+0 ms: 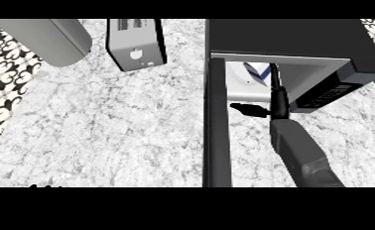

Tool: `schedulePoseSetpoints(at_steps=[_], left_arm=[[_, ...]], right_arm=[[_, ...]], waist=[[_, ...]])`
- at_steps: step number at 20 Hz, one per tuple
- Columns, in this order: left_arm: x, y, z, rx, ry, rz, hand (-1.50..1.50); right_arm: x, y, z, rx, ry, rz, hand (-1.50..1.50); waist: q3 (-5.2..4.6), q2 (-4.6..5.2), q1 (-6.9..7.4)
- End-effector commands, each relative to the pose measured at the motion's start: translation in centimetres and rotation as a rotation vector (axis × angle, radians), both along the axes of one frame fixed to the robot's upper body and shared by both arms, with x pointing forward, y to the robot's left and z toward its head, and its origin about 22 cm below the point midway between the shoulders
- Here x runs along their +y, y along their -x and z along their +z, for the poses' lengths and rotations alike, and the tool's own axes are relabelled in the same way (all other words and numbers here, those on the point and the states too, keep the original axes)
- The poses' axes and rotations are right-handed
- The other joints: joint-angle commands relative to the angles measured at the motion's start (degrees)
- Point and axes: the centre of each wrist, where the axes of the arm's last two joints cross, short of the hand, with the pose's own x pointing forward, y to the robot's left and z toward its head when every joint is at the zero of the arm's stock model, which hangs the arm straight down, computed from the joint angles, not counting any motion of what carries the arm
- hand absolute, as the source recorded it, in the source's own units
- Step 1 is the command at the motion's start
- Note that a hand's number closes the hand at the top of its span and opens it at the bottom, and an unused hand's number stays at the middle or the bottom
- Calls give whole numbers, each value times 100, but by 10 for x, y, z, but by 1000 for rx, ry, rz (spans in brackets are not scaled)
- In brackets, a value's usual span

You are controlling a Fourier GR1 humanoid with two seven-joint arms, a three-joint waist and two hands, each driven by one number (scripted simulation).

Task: Pick up the milk, place it into the microwave and close the microwave

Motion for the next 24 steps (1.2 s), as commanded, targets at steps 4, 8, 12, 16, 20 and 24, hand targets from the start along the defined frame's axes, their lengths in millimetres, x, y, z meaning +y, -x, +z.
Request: schedulePoseSetpoints(at_steps=[4,8,12,16,20,24], left_arm=[[-1,1,-4,36,-8,13,-150],[-8,-6,-10,50,-33,-5,-150],[-21,-4,-8,68,-61,-65,-150],[-35,-3,-21,98,-60,-85,-150],[-22,-20,-10,92,-31,-111,-150],[-43,-21,-30,122,-79,-254,-150]], right_arm=[[-16,44,-36,0,-90,82,-150],[-18,68,-53,2,-169,118,-150],[-25,79,-57,52,-172,184,-150],[-57,122,-72,29,-165,142,-150],[-94,127,-55,22,-154,74,-150],[-94,158,-60,-5,-153,73,150]], waist=[[19,-38,-182],[13,-65,-273],[9,-88,-306],[5,-98,-351],[2,-94,-379],[2,-93,-375]])
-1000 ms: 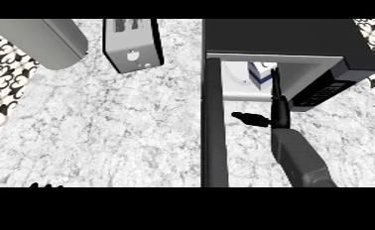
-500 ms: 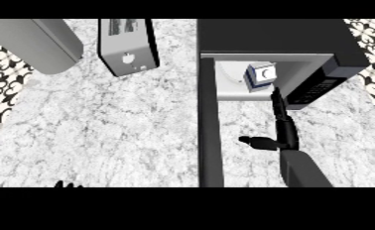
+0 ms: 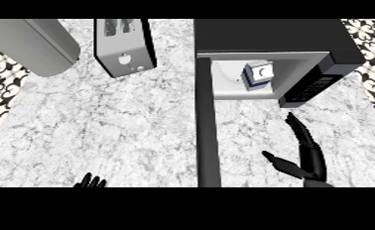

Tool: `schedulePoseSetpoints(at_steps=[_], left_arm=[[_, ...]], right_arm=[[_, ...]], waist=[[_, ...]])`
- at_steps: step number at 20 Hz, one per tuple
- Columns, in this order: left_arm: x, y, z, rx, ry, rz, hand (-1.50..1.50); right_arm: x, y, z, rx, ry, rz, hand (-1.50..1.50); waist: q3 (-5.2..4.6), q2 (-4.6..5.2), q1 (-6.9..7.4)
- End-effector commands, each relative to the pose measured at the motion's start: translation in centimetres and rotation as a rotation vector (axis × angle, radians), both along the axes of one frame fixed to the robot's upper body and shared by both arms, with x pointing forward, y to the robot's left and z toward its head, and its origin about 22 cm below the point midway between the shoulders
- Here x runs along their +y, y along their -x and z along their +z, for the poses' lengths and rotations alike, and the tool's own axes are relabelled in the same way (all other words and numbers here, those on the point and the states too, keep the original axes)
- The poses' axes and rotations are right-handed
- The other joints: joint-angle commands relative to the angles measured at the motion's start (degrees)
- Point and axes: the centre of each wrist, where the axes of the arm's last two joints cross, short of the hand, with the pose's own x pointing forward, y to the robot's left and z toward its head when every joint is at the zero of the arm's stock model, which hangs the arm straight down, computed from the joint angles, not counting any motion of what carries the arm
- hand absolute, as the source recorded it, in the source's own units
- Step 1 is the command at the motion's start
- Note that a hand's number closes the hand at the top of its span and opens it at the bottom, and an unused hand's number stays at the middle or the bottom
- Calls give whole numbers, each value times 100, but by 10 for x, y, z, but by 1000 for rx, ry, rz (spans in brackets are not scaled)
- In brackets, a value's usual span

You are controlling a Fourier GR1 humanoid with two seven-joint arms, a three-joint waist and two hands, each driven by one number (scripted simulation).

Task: Pick up the milk, place it into the microwave and close the microwave

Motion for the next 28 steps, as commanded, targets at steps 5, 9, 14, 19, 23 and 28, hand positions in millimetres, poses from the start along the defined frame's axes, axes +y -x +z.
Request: schedulePoseSetpoints(at_steps=[5,9,14,19,23,28], left_arm=[[-33,-20,-8,24,-136,-199,150],[-61,-39,-10,-46,-212,-251,150],[-82,-67,-24,-26,-187,-277,150],[-103,-90,-13,-51,-233,-163,150],[-129,-121,-19,-39,-361,-322,150],[-153,-118,-40,101,-493,-563,150]], right_arm=[[-64,72,8,-20,-31,-27,-150],[-78,99,18,-26,-42,-90,-150],[-112,105,34,-51,-97,-129,-150],[-131,126,38,-59,-62,-184,-150],[-143,133,42,-41,-89,-151,-150],[-142,128,45,-46,-91,-123,-150]], waist=[[7,18,-9],[5,15,-17],[10,34,45],[13,32,61],[17,43,-21],[19,45,-59]])
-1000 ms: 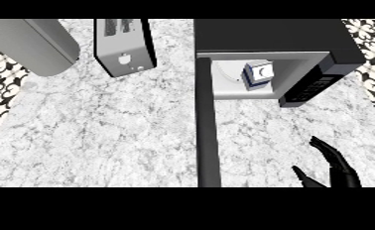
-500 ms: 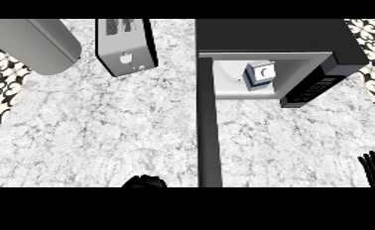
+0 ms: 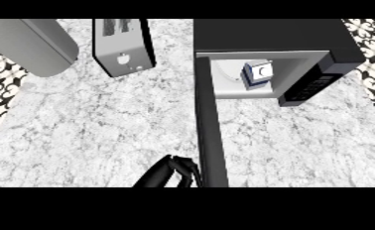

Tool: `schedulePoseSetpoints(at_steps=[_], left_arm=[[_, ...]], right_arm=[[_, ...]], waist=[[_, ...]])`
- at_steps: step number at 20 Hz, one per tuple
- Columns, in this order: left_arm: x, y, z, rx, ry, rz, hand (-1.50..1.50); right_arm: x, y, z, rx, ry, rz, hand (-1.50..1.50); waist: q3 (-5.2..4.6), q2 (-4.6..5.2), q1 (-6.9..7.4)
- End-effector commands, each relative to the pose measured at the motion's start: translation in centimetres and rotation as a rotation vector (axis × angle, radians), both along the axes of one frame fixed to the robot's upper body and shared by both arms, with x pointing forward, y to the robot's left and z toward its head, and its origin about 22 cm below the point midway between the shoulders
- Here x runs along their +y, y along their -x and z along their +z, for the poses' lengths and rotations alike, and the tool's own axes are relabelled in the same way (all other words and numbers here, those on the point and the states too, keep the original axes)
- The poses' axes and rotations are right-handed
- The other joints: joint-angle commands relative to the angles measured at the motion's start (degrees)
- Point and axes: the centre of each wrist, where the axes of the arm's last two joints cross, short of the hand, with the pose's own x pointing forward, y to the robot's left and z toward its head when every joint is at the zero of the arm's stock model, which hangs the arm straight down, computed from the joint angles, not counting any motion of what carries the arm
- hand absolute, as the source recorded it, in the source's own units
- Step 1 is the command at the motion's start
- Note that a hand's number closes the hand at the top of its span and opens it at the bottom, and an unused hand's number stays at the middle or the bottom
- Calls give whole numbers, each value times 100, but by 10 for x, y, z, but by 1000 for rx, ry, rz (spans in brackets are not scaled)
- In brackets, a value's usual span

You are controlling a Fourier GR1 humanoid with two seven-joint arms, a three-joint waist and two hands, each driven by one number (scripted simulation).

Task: Pick up the milk, place it into the microwave and close the microwave

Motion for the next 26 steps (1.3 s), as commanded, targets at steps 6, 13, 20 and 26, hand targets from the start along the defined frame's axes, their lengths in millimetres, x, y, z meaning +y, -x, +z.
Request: schedulePoseSetpoints(at_steps=[6,13,20,26], left_arm=[[-57,4,-28,125,-201,-301,150],[-83,-1,-26,-3,-132,-296,150],[-102,11,-13,-11,-35,-225,-150],[-111,-11,7,-48,-21,-135,150]], right_arm=[[-17,-10,13,-110,-33,88,-150],[-23,-15,32,-155,-51,195,-150],[-3,-43,45,-207,-63,276,-150],[3,-54,58,-224,-69,302,-150]], waist=[[-4,14,-61],[-17,29,-228],[-32,44,-476],[-38,69,-738]])
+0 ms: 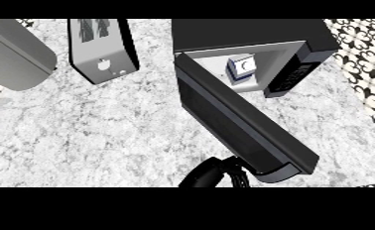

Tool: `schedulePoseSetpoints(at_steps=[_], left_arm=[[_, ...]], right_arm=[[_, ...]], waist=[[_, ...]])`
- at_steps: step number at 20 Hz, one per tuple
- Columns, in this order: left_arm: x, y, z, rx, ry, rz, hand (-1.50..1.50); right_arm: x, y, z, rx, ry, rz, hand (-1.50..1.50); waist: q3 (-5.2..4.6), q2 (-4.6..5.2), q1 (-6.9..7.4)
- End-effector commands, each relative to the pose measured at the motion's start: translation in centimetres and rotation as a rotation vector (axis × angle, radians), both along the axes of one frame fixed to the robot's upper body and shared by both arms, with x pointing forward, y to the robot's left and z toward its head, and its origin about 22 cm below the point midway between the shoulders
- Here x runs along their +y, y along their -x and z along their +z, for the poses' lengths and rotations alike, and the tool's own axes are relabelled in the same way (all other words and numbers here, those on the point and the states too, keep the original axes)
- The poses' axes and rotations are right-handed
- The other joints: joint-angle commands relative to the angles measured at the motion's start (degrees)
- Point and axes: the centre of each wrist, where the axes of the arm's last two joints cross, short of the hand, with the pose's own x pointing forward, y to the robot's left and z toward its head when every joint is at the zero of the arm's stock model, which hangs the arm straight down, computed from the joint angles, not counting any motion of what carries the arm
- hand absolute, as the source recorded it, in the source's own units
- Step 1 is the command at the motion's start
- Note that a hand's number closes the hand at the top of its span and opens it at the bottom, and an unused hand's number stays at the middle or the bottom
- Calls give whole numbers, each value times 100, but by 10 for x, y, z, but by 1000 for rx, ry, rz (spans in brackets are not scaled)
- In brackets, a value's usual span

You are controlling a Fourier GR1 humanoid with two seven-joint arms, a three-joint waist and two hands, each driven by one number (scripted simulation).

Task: Pick up the milk, place it into the microwave and close the microwave

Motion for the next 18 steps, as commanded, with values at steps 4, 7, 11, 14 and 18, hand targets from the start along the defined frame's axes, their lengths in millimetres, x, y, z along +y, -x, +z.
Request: schedulePoseSetpoints(at_steps=[4,7,11,14,18], left_arm=[[-22,-13,26,-50,69,23,150],[-25,-26,36,-83,75,60,150],[-31,-49,56,-174,103,111,150],[-34,-60,65,-183,114,135,150],[-37,-76,78,-208,116,173,150]], right_arm=[[5,-12,16,-57,-37,148,-150],[6,-25,26,-82,-32,163,-150],[12,-36,37,-82,-22,220,-150],[11,-46,48,-102,-2,237,-150],[15,-56,59,-139,-1,252,-150]], waist=[[-17,39,-354],[-17,67,-474],[-19,90,-673],[-2,163,-804],[7,198,-1018]])
